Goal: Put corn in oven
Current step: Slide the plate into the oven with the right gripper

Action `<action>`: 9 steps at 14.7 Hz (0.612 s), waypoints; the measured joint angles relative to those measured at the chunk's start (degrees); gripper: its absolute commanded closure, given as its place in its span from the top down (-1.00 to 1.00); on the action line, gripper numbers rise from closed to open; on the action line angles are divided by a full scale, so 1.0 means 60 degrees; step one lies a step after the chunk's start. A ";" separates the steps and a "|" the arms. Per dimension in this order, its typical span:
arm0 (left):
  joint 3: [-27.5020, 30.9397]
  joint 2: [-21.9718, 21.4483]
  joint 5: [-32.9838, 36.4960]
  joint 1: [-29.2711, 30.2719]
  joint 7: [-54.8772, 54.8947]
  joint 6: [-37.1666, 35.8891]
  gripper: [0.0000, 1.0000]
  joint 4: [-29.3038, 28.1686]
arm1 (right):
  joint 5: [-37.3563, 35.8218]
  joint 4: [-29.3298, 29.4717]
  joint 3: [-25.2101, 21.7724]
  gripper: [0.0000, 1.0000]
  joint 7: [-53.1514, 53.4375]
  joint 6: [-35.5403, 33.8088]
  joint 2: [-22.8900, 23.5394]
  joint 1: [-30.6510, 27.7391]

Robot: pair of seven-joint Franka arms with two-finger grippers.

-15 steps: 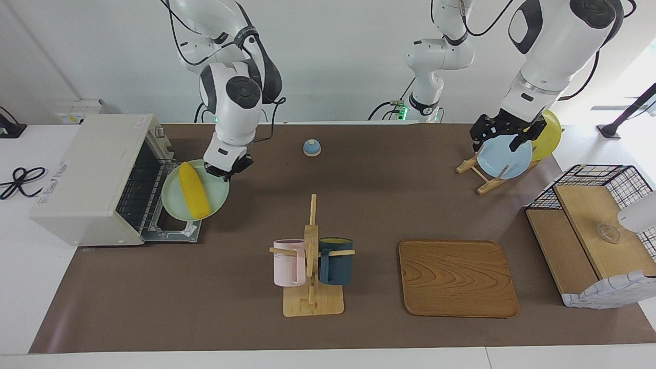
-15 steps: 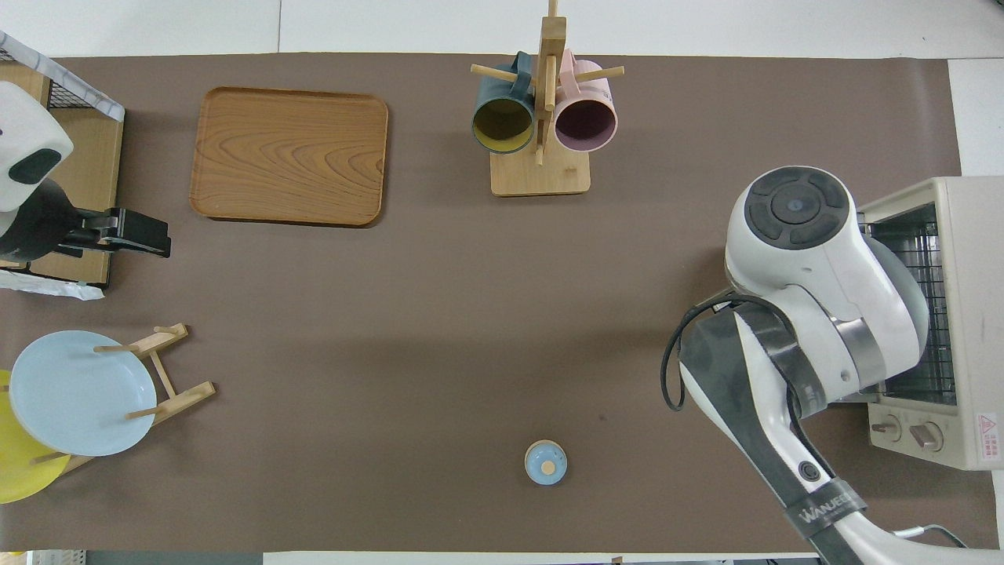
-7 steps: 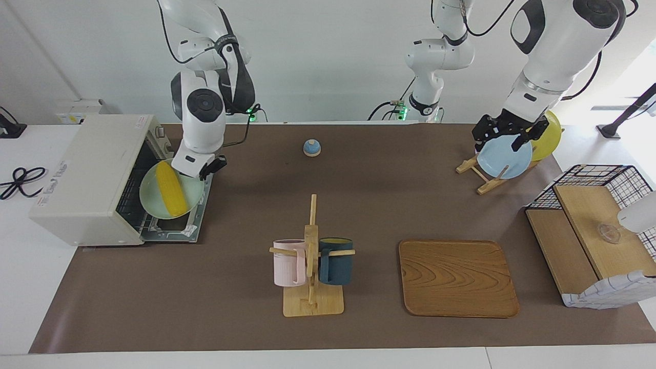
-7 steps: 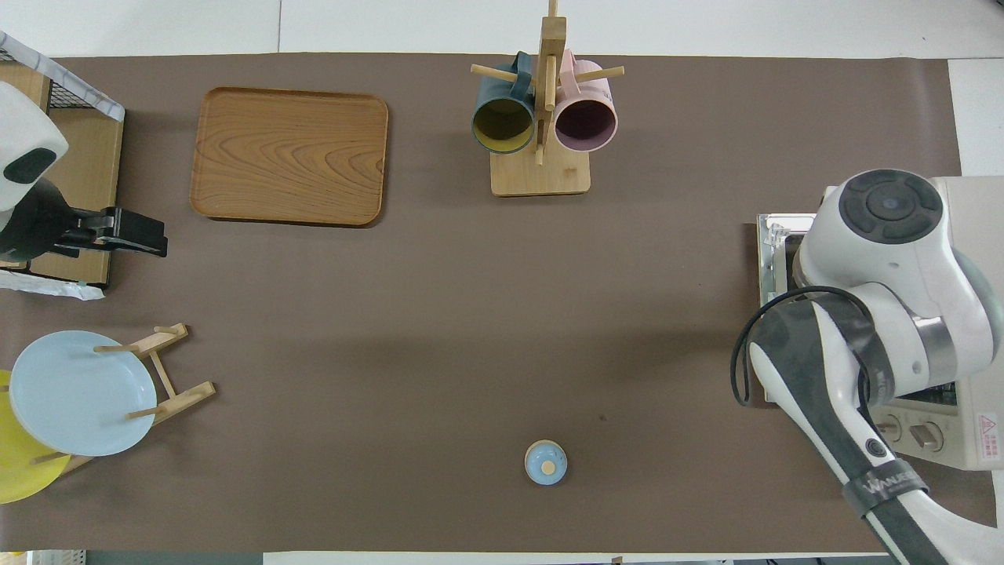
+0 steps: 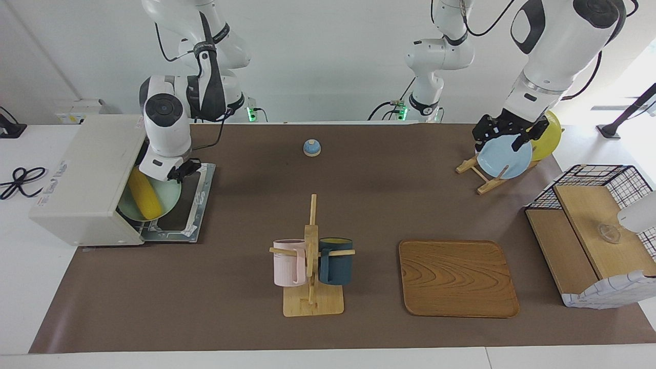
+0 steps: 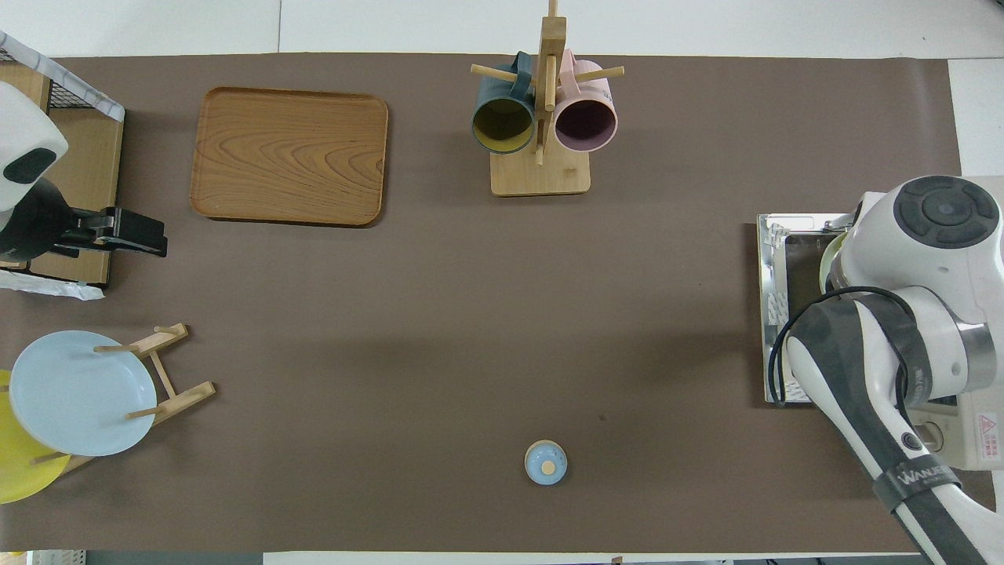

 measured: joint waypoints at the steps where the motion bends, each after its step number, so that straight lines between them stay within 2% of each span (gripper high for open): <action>1: 0.0000 0.0000 0.0000 0.0000 0.0000 0.0000 1.00 0.0000 | 0.0000 -0.0051 -0.0004 -1.00 -0.0049 0.0004 -0.0018 -0.0100; 4: 0.0000 0.0000 0.0000 0.0000 0.0000 0.0000 1.00 0.0000 | 0.0000 -0.0284 -0.0003 -1.00 -0.0069 0.0229 -0.0080 -0.0415; 5: 0.0000 0.0000 0.0001 0.0000 0.0000 0.0000 1.00 0.0000 | 0.0000 -0.0380 -0.0005 -0.63 -0.0069 0.0337 -0.0110 -0.0469; 8: 0.0000 0.0000 0.0001 0.0000 0.0000 0.0000 1.00 0.0000 | 0.0000 -0.0602 -0.0004 -0.31 -0.0069 0.0423 -0.0202 -0.0546; 9: 0.0000 0.0000 0.0001 0.0000 0.0000 0.0000 1.00 0.0000 | 0.0000 -0.0643 -0.0005 -0.31 -0.0069 0.0426 -0.0203 -0.0580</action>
